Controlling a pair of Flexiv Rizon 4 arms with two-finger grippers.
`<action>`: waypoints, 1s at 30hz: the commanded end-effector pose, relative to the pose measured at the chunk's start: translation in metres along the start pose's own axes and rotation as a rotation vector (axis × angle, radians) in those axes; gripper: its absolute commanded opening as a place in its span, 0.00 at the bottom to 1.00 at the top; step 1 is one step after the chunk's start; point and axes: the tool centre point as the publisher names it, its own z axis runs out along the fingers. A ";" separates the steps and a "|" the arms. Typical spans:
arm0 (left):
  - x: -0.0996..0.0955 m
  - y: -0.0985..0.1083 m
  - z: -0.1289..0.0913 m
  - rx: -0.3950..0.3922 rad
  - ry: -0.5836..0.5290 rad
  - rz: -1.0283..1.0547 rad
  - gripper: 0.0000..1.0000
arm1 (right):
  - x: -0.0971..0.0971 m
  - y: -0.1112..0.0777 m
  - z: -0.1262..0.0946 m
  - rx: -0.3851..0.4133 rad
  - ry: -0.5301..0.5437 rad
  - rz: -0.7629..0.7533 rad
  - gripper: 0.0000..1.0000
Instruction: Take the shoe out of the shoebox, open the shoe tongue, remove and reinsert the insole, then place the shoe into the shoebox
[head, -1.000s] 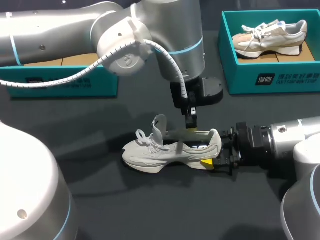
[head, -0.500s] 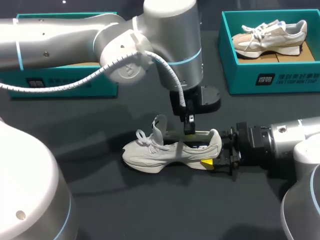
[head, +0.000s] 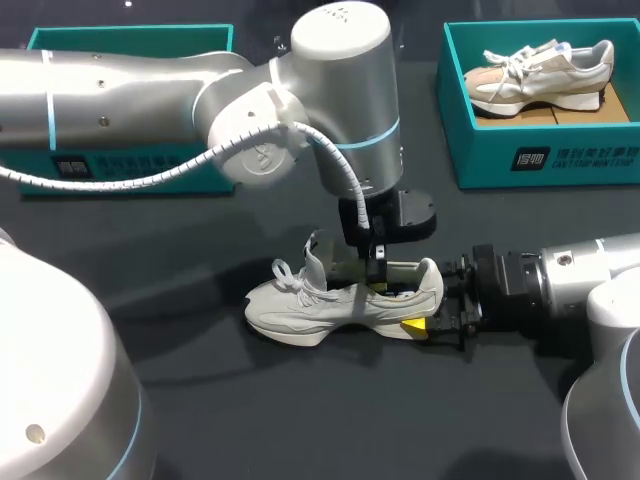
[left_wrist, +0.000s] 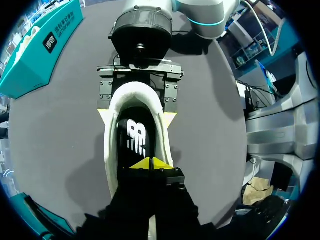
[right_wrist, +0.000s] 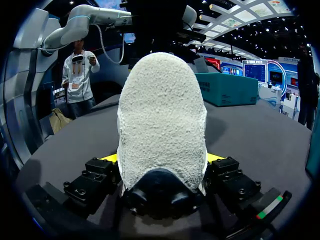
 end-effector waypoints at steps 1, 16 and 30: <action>-0.004 -0.005 0.012 -0.021 0.020 -0.005 0.00 | 0.000 0.001 0.001 0.005 0.000 0.001 0.00; 0.008 0.025 0.022 -0.044 0.031 0.019 0.00 | 0.000 0.001 0.001 0.005 0.000 0.001 0.00; 0.007 0.040 0.031 -0.059 -0.018 0.030 0.30 | 0.000 0.001 0.001 0.005 0.000 0.001 0.00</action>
